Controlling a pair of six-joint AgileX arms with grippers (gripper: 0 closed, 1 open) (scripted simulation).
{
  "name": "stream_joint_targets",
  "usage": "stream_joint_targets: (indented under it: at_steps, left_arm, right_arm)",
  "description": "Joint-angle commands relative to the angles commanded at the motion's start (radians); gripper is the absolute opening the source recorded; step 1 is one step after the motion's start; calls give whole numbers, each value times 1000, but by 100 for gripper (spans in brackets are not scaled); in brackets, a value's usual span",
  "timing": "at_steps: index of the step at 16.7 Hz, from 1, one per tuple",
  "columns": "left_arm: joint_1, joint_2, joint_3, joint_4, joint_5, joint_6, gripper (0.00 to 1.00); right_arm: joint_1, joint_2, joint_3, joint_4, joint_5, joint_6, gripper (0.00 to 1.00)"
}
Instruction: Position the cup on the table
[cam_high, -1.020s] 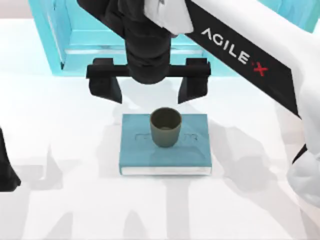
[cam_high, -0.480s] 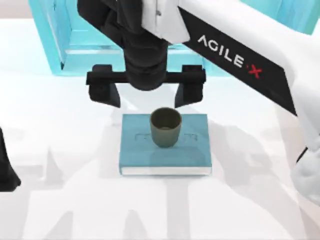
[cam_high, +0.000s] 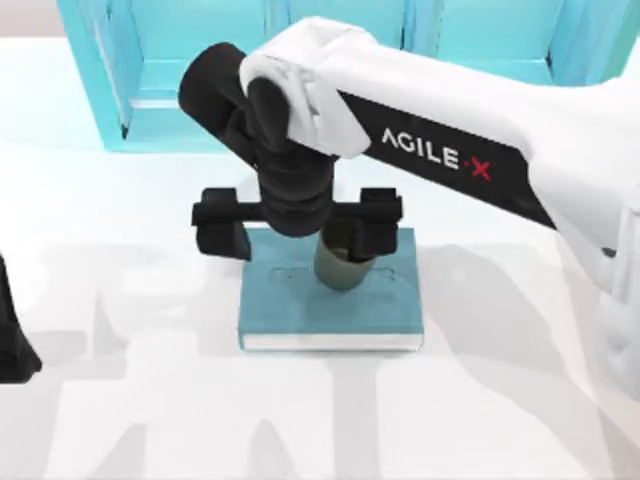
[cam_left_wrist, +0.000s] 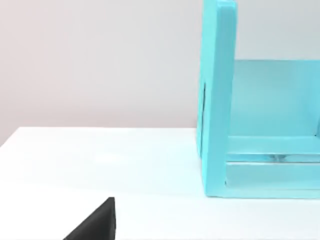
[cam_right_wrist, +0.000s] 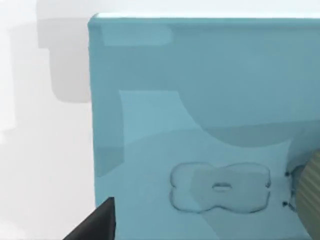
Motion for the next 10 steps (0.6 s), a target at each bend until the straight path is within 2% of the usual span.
stream_joint_targets:
  at_steps: [4,10]
  left_arm:
    - [0,0,0,0,0,0,100]
    - [0,0,0,0,0,0,100]
  right_arm:
    - [0,0,-3,3,0,0,100]
    - [0,0,-3,3,0,0,55]
